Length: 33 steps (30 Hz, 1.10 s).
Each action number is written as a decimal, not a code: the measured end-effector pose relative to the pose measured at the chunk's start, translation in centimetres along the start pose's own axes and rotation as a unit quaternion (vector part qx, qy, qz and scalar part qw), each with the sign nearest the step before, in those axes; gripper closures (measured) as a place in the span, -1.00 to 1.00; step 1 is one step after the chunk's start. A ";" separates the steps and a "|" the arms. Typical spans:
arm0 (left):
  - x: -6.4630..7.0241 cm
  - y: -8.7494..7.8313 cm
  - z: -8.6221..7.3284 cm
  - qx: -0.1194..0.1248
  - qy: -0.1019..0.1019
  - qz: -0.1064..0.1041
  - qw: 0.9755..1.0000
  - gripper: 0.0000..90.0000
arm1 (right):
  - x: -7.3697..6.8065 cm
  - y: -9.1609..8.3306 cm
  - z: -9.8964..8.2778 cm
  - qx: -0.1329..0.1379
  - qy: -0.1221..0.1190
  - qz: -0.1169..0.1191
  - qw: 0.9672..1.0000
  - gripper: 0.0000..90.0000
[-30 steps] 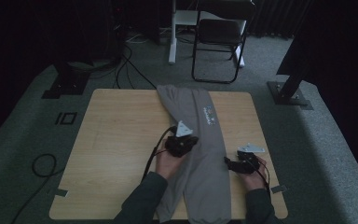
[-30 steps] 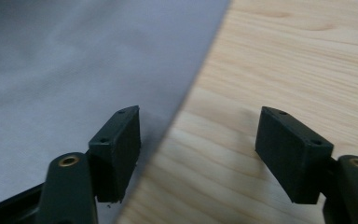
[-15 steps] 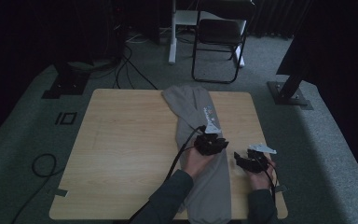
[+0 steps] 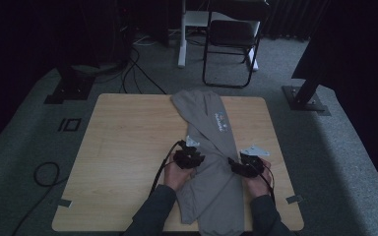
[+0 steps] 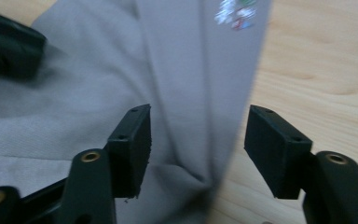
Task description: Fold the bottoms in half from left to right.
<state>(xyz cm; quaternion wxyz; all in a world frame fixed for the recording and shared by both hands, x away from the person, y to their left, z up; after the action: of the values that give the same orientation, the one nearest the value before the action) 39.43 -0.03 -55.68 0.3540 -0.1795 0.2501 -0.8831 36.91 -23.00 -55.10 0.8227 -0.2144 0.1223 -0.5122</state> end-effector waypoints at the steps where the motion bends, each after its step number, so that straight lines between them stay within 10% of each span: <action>1: 0.2 0.2 -0.3 -0.010 0.012 0.004 1.000 0.59 | -0.2 0.3 -0.1 -0.007 -0.004 0.003 1.000 -0.03; 9: -0.8 -0.9 -0.9 -0.012 0.031 0.064 0.997 0.94 | 0.4 0.2 -1.5 -0.047 0.024 0.015 0.999 0.16; 18: -4.9 -2.9 -1.6 -0.009 0.002 0.102 0.995 0.93 | -2.2 1.2 -1.0 -0.043 0.005 0.039 0.998 0.16; 28: -5.2 -6.0 -3.3 0.000 -0.017 0.090 0.996 0.68 | -2.5 0.3 -1.1 -0.053 0.000 0.031 0.998 0.12; 33: -6.0 -8.2 -4.9 0.026 -0.048 0.087 0.995 0.63 | -4.3 -0.9 0.2 -0.013 -0.014 0.049 0.999 0.13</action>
<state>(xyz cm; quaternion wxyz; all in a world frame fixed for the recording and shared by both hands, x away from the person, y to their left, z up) 36.71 10.96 -55.82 0.4457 -0.1897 0.2246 -0.8455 34.35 -19.42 -54.54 0.8455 -0.2259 0.1282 -0.4665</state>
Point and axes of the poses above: each handheld gripper's, and its own axes: y roughly forward along the jaws, z roughly out of its top, x roughly to its right, the point moved 2 cm from there along y, roughly forward along the jaws, and after that the axes turned 10 degrees about x, right-handed, at the moved point
